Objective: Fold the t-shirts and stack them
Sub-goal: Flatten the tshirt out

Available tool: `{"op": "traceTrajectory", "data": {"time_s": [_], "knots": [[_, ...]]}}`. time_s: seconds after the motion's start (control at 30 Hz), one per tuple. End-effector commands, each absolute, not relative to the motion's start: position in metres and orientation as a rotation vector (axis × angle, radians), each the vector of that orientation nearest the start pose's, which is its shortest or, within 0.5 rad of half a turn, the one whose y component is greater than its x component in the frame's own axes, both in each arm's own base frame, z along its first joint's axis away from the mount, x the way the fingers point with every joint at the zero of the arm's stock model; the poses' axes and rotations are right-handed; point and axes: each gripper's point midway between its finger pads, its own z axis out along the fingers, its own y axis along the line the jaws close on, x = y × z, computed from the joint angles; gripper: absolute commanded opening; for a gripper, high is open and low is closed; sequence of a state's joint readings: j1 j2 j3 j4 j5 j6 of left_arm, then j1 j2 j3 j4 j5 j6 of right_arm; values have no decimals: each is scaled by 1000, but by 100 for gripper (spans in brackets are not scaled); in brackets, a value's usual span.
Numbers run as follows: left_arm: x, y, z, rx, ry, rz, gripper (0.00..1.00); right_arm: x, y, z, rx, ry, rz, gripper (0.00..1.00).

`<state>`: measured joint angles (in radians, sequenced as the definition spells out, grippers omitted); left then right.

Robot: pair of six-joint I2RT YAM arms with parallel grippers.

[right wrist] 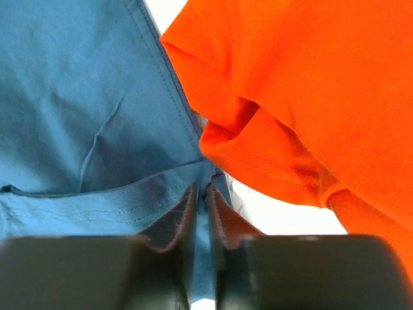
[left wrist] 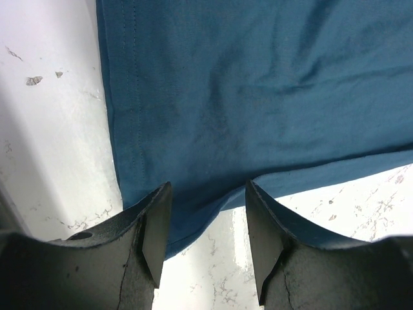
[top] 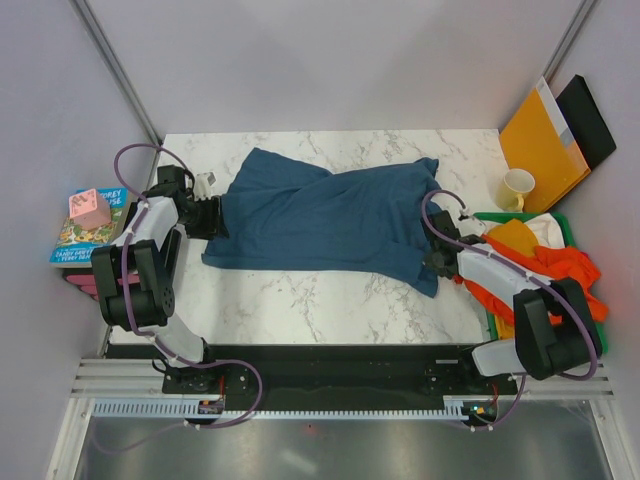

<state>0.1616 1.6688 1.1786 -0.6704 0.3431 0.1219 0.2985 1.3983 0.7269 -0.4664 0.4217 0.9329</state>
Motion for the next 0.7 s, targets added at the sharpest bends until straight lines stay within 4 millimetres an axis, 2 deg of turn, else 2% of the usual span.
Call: {"op": "traceTrajectory", "data": {"time_s": [0.0, 0.07, 0.2, 0.3, 0.33, 0.43, 0.47, 0.57, 0.67], "knots": [[357, -1, 82, 41, 2633, -396, 57, 291, 36, 48, 943, 2281, -123, 4], [357, -1, 81, 37, 2635, -398, 56, 290, 34, 50, 938, 2275, -130, 0], [355, 0, 81, 30, 2636, -382, 56, 287, 31, 56, 917, 2270, -140, 0], [354, 4, 88, 23, 2612, -350, 56, 286, 31, 69, 887, 2246, -118, 0], [353, 5, 91, 9, 2602, -346, 56, 287, 32, 79, 870, 2220, -93, 0], [351, 15, 105, -84, 2557, -323, 61, 287, 36, 95, 809, 2200, -53, 0], [349, 24, 107, -135, 2549, -311, 62, 287, 36, 98, 798, 2201, -54, 0], [345, 35, 108, -195, 2556, -264, 65, 285, 34, 101, 765, 2207, -69, 0], [337, 33, 97, -203, 2608, -277, 65, 281, 33, 97, 751, 2220, -83, 0]]}}
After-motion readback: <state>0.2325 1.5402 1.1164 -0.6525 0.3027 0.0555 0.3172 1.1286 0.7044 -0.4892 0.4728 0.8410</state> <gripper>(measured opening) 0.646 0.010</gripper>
